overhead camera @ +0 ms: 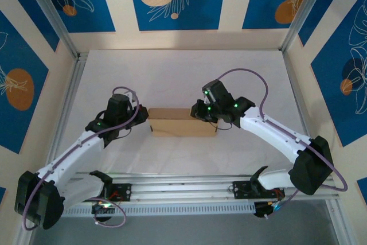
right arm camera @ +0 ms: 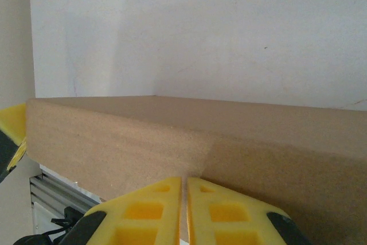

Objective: Fold the paper box

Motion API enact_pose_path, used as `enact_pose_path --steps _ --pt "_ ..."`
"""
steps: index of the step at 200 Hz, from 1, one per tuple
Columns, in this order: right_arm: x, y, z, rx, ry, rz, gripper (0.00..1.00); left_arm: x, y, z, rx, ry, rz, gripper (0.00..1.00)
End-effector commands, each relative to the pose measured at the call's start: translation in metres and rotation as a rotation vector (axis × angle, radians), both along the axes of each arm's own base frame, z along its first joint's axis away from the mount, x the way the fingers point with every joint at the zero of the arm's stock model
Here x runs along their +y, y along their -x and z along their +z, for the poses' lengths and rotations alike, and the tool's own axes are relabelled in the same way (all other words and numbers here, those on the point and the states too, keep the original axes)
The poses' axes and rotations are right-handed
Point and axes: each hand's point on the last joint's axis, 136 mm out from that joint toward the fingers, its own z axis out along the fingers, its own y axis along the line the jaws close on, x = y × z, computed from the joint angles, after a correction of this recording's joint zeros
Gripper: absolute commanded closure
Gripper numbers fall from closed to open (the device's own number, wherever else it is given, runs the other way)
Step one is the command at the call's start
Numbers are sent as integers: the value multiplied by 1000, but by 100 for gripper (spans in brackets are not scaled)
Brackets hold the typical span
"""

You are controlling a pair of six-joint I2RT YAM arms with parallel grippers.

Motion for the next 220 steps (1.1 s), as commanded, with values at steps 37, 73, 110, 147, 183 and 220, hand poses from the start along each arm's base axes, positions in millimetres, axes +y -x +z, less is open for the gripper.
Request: enact_pose_path --steps 37,73,110,147,183,220 --pt "-13 25 -37 137 136 18 85 30 27 -1 29 -186 23 100" --pt "-12 16 -20 88 111 60 74 31 23 51 -141 -294 -95 76" --pt "-12 0 22 -20 88 116 58 23 23 68 -167 -333 -181 65" --pt "-13 -4 64 -155 102 218 42 22 24 76 -209 -354 -220 52" --pt "-41 -7 83 -285 254 264 38 12 32 90 -252 -380 -349 38" --pt "-72 -8 91 -459 425 317 38 2 45 95 -354 -411 -495 36"
